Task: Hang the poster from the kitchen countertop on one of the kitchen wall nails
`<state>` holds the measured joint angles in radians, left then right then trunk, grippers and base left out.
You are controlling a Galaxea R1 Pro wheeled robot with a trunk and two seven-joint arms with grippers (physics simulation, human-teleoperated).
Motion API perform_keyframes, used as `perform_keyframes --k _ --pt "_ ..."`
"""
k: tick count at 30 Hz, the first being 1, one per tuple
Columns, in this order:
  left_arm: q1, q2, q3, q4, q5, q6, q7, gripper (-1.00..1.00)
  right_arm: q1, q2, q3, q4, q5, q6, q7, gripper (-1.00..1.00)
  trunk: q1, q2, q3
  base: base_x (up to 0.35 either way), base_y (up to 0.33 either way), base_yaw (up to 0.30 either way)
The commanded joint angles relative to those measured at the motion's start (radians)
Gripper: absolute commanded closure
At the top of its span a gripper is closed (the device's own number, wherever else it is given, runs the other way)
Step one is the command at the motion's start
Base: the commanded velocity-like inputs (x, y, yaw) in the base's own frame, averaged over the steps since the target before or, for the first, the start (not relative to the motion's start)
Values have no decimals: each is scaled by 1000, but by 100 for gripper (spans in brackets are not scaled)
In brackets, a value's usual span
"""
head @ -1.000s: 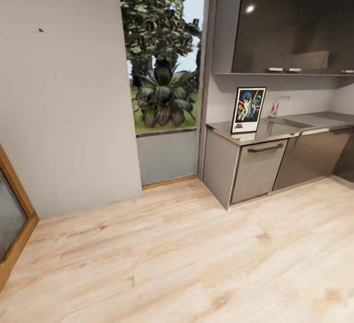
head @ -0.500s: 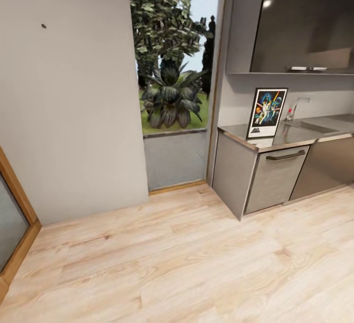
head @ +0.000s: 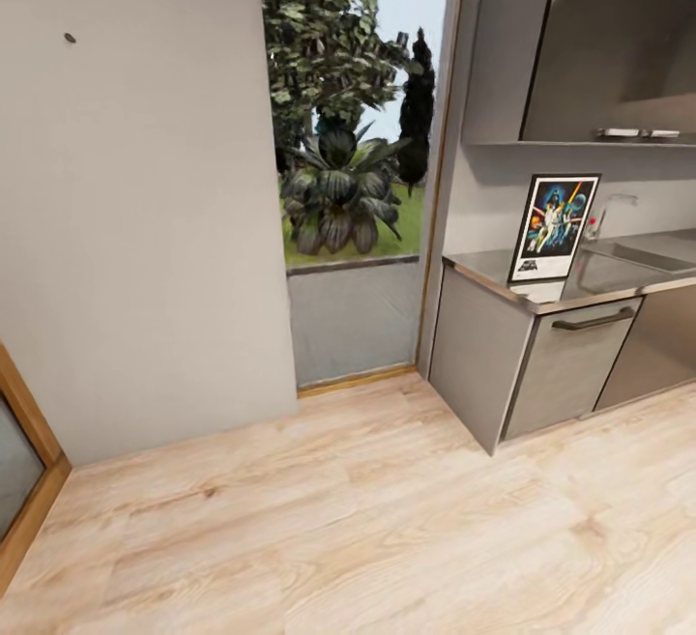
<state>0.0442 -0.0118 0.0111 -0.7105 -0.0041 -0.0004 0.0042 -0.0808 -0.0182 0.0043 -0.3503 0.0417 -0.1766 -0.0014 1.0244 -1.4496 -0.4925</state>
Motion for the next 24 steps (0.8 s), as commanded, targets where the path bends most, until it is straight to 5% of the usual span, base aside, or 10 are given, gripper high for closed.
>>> perform_keyframes --k 1,24 --pt "0 0 1 -1 0 0 0 -100 0 0 0 1 4 -3 0 -100 1 0 -1 339 133 0" --pt "0 0 1 -1 0 -1 0 -100 0 -2 0 1 3 -3 1 -100 1 0 -1 339 96 -24"
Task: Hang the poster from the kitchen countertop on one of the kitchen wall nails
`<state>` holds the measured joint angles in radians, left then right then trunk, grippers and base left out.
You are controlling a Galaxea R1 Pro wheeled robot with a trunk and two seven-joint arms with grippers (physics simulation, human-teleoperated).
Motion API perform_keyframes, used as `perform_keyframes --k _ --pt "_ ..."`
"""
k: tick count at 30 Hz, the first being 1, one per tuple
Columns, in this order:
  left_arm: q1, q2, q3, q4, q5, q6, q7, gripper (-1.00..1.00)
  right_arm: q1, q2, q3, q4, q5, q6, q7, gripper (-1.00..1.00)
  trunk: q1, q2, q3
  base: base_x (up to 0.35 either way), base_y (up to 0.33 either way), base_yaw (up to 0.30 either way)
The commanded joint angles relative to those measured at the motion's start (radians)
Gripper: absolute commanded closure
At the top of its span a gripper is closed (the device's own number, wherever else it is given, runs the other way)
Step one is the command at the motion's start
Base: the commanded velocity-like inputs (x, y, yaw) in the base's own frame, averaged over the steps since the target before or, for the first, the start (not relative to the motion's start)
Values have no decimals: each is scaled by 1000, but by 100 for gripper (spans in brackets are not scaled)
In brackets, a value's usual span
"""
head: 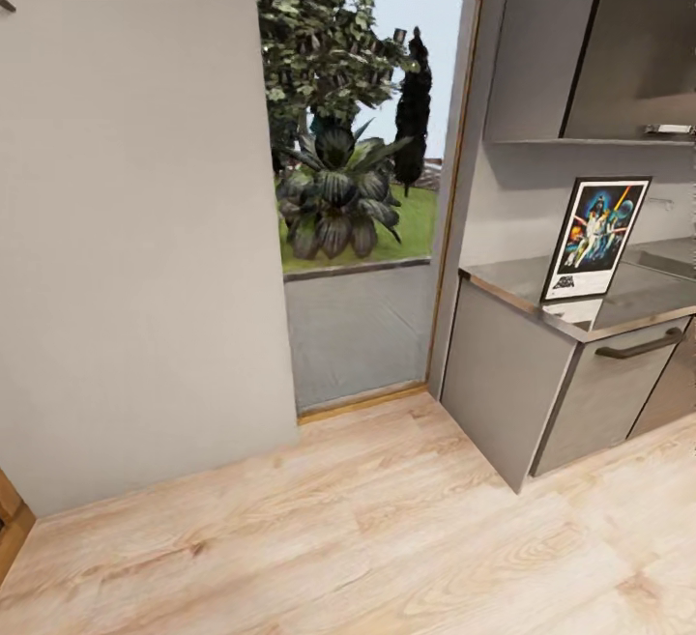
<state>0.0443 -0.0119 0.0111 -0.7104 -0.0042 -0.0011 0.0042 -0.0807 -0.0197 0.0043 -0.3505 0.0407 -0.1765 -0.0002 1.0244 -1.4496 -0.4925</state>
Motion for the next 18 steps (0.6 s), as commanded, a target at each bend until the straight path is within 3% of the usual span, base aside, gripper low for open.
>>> perform_keyframes --k 1,9,18 --pt "0 0 1 -1 0 0 0 -100 -1 0 0 1 4 -3 0 -100 1 0 -1 339 82 -180" --pt "0 0 1 -1 0 0 0 -100 -1 0 0 1 5 -3 0 -100 1 0 -1 332 38 -98" --pt "0 0 1 -1 0 0 0 -100 -1 -2 -9 -1 -5 -3 -1 -100 1 0 -1 82 2 -5"
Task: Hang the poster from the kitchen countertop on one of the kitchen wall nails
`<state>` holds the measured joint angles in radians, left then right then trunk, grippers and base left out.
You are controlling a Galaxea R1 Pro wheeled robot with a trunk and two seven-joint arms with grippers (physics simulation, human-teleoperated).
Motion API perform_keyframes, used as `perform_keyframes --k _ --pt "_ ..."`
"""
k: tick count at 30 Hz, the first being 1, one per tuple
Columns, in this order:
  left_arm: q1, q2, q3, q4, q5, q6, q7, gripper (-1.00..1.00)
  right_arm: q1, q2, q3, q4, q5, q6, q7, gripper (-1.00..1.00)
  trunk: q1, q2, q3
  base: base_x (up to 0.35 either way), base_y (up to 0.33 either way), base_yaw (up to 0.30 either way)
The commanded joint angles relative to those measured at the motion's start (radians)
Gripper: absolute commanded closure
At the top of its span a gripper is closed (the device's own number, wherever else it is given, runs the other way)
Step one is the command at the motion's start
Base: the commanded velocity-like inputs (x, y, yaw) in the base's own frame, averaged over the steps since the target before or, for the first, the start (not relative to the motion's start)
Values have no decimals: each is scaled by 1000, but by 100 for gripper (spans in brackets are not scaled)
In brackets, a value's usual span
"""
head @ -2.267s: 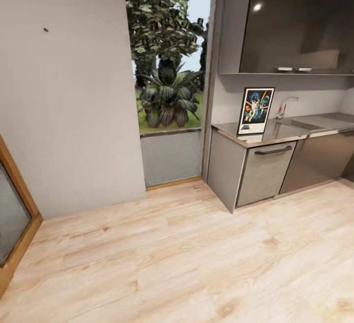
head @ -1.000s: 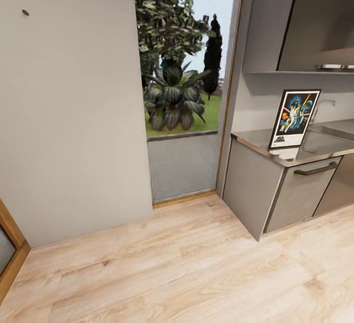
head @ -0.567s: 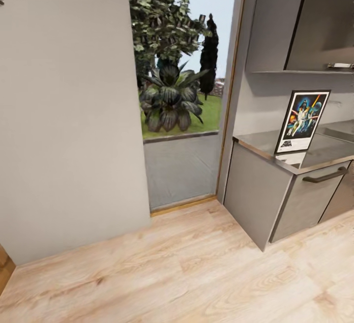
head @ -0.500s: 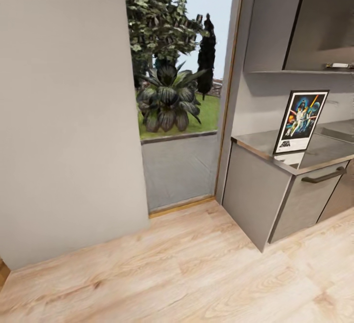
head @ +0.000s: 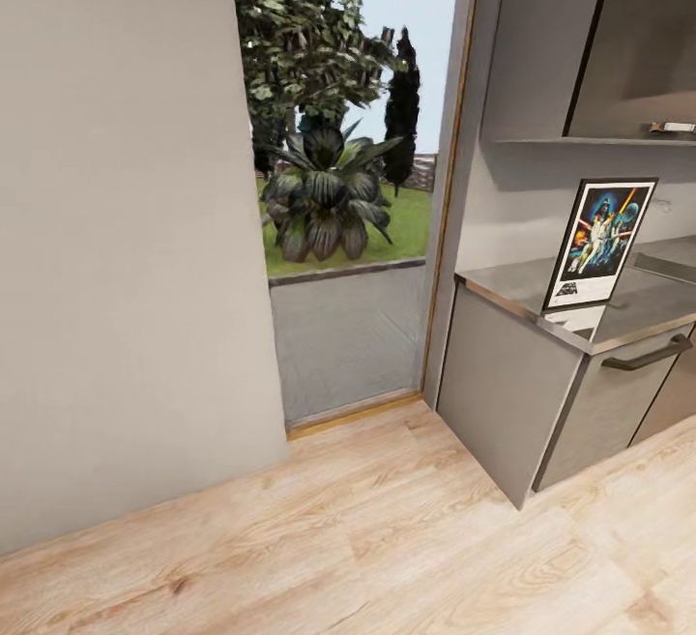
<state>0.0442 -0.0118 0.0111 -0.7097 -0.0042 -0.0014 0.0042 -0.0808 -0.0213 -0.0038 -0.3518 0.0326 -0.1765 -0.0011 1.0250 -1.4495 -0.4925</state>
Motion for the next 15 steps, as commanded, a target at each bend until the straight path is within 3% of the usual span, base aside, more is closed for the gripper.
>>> perform_keyframes --k 1,3,6,8,15 --pt "0 0 1 -1 0 0 0 -100 0 0 -1 0 3 -3 0 -100 0 0 -1 7 0 0" --pt "0 0 1 -1 0 0 0 -100 0 0 -2 0 1 -3 0 -100 0 0 -1 5 0 0" --pt "0 -2 -3 -1 -2 0 -1 -100 0 0 -5 -6 -2 -111 -2 -100 0 0 -1 0 0 0" --pt "1 -3 -8 0 -2 0 -1 -100 0 6 -5 -67 -1 -167 -6 -100 0 0 -1 0 0 0" --pt "0 -2 -6 -1 -2 0 -2 -100 1 25 -2 -328 -2 -173 -58 -100 0 0 -1 0 0 0"
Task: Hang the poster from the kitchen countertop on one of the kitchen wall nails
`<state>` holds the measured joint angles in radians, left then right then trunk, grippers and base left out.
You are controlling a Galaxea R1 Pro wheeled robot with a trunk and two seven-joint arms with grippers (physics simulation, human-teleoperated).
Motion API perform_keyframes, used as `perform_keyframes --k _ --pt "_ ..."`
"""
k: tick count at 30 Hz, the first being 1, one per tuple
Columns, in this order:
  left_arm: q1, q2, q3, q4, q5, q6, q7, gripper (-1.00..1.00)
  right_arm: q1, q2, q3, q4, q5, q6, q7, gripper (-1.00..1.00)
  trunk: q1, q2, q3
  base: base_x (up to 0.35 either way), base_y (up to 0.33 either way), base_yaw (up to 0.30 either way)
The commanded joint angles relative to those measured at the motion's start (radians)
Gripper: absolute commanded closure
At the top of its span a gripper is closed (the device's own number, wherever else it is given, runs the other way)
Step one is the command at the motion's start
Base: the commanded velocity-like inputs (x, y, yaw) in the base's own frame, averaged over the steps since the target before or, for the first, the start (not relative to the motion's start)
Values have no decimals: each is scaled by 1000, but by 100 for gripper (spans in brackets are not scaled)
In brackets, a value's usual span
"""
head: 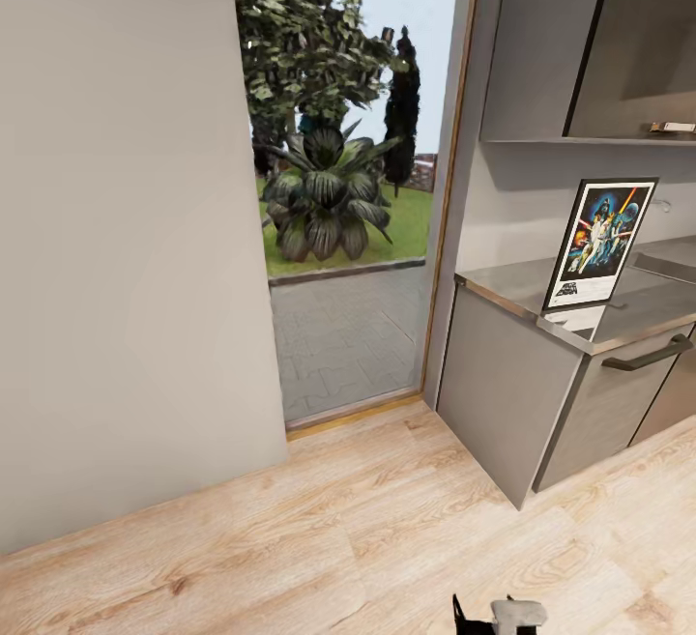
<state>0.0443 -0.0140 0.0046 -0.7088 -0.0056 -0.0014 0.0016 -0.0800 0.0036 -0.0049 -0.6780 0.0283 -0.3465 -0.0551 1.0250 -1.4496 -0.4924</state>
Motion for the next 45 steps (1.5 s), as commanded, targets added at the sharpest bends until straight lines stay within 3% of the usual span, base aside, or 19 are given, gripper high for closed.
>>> perform_keyframes --k 1,5,8,9,15,17,20,21,24,25,26,31,37,45 --pt "0 0 1 -1 -1 0 0 -100 0 3 0 -53 3 3 -16 -100 0 0 -1 0 0 0" --pt "0 0 2 -1 -1 0 0 -100 0 5 0 -166 2 69 -42 -100 0 0 -1 0 0 0" --pt "0 0 2 4 -1 0 0 -100 0 6 0 -265 3 161 -64 -100 0 0 -1 0 0 0" --pt "0 0 1 10 -1 0 0 -100 0 7 0 -334 3 226 -76 -100 0 0 -1 0 0 0" --pt "0 0 -1 20 -1 0 0 -100 0 7 2 -540 5 395 -112 -100 0 0 -1 0 0 0" --pt "0 0 0 22 0 -1 0 -100 -5 7 3 -695 5 526 -178 -100 0 0 -1 0 0 0" --pt "0 0 0 23 0 -1 0 -100 -18 14 5 -781 5 596 -278 -100 0 0 -1 0 0 0" --pt "0 0 1 22 1 -2 0 -100 -42 26 7 -813 5 622 -379 -100 0 0 -1 0 0 0" --pt "0 0 1 22 1 -2 0 -100 -103 43 26 -848 5 642 -582 -100 0 0 -1 0 0 0" --pt "0 0 1 22 1 -2 0 -100 -114 45 39 -852 5 644 -611 -100 0 0 -1 0 0 0" --pt "0 0 0 23 1 -2 0 -100 -142 47 96 -859 6 651 -693 -100 0 0 -1 0 0 0" --pt "0 0 -1 27 1 -2 -1 -100 -222 77 225 -865 7 724 -908 -100 0 0 -1 0 0 0" --pt "0 -4 -5 29 2 -1 -2 -100 -327 97 298 -861 6 822 -1050 -100 0 0 -1 0 0 0" --pt "0 -7 -6 30 2 0 -2 -100 -432 100 314 -845 9 855 -1087 -100 0 0 -1 0 0 0"
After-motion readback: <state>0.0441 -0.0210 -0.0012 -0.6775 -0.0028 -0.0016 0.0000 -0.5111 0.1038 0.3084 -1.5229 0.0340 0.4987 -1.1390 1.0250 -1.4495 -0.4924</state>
